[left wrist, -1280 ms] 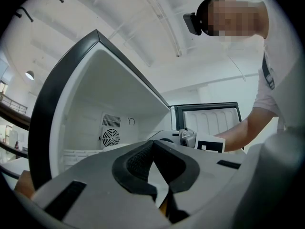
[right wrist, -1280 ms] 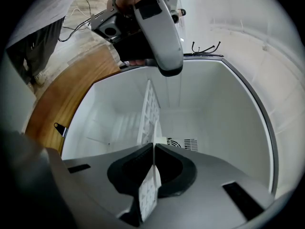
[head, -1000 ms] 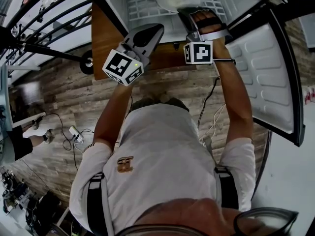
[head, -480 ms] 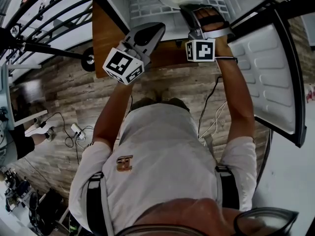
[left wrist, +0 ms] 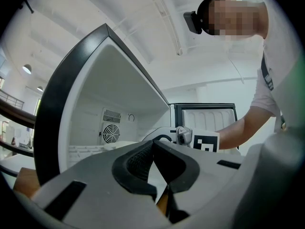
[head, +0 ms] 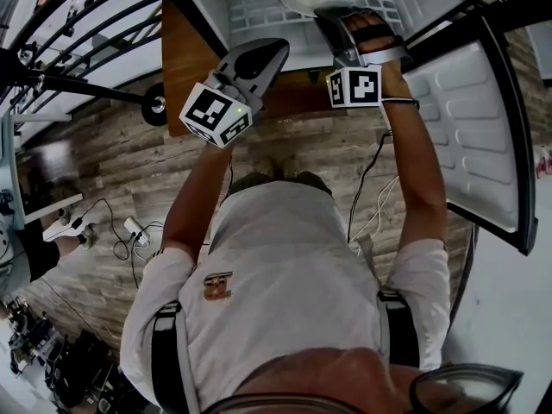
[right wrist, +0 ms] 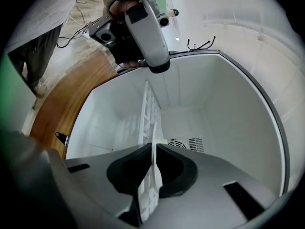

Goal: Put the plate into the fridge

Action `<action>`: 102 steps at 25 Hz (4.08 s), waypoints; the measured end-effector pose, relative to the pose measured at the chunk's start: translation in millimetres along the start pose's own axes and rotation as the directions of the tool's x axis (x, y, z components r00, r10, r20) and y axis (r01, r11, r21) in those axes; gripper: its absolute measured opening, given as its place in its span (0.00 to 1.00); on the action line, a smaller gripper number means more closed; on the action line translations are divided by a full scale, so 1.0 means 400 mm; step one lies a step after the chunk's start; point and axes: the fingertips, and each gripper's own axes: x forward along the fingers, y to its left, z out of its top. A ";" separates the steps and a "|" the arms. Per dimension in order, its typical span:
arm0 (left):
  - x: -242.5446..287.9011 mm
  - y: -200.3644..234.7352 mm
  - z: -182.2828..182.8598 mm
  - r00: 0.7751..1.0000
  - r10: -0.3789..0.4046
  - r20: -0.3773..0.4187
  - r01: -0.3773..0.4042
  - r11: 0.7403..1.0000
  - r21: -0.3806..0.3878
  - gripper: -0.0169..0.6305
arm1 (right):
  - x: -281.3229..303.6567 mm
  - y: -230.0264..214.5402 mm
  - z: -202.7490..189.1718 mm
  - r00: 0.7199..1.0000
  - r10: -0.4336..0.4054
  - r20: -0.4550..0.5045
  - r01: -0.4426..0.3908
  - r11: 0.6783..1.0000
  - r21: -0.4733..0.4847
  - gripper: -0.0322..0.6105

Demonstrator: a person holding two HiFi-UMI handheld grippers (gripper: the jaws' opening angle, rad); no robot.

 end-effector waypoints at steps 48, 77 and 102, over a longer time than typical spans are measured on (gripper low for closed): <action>-0.010 -0.004 -0.009 1.000 -0.009 0.002 0.009 1.000 -0.013 0.05 | -0.015 -0.003 0.020 0.989 0.141 0.051 -0.147 0.976 0.160 0.28; -0.023 -0.008 -0.005 0.999 -0.048 -0.007 0.047 0.999 -0.025 0.05 | -0.121 -0.016 0.112 0.997 0.038 0.071 -0.050 0.984 0.173 0.28; -0.025 -0.070 0.011 0.998 -0.065 0.020 0.065 0.998 -0.001 0.05 | -0.257 -0.021 0.162 0.994 -0.088 0.071 0.063 0.951 0.302 0.14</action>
